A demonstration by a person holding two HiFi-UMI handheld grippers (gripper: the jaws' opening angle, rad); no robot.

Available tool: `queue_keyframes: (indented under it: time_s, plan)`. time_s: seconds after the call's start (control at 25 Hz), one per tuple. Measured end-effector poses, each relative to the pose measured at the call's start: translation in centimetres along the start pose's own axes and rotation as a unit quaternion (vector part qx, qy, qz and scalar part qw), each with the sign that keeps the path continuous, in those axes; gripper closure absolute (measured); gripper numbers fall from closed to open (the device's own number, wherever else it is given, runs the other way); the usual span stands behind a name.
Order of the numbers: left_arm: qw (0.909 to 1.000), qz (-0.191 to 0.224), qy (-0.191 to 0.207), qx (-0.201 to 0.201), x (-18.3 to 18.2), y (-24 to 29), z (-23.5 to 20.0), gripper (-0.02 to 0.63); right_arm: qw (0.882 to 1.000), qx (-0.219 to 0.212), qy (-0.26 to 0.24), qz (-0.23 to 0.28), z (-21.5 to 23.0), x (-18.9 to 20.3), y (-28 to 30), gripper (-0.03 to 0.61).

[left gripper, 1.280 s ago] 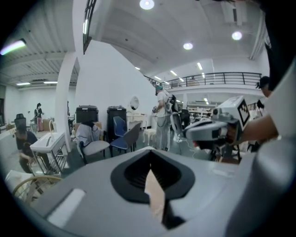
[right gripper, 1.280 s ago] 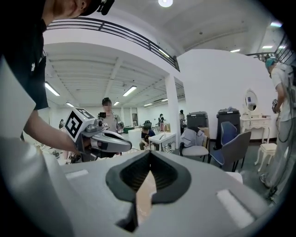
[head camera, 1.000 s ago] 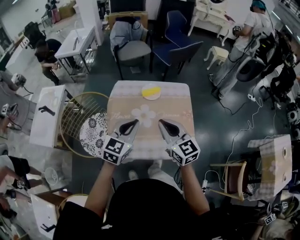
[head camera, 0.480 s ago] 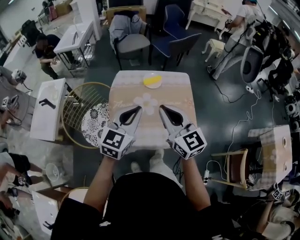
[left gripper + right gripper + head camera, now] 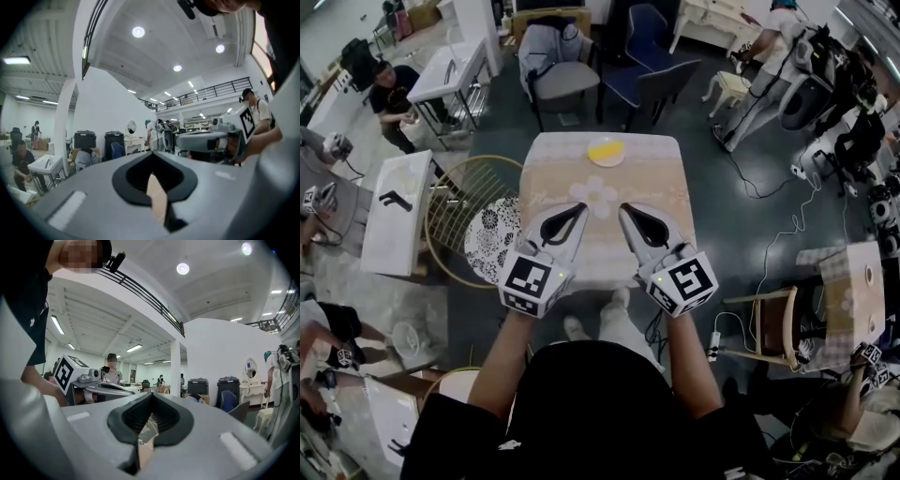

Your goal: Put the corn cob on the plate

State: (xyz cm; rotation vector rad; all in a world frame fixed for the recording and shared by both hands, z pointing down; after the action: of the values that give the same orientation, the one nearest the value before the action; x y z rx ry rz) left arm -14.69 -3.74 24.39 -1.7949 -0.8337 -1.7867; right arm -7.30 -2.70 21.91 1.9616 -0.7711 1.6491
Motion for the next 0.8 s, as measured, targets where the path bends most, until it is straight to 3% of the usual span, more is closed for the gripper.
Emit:
queue_keyframes:
  time_s: [0.8]
  plan:
    - [0.9999, 0.01, -0.002, 0.008, -0.8, 0.0, 1.5, 0.606, 1.0, -0.009, -0.013, -0.004, -0.3, -0.7, -0.8, 0.578]
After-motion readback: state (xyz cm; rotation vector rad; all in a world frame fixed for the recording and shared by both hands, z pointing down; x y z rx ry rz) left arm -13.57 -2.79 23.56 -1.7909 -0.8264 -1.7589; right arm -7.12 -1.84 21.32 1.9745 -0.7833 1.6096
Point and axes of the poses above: the fingertips, and each gripper's own axes: y forward along the fingers, z to its right, x out of its underside, the point moved 1 cm from there along -y, backward along the fingers, and after that the axes turned 6 degrees about -y, right-handed, at the moved point
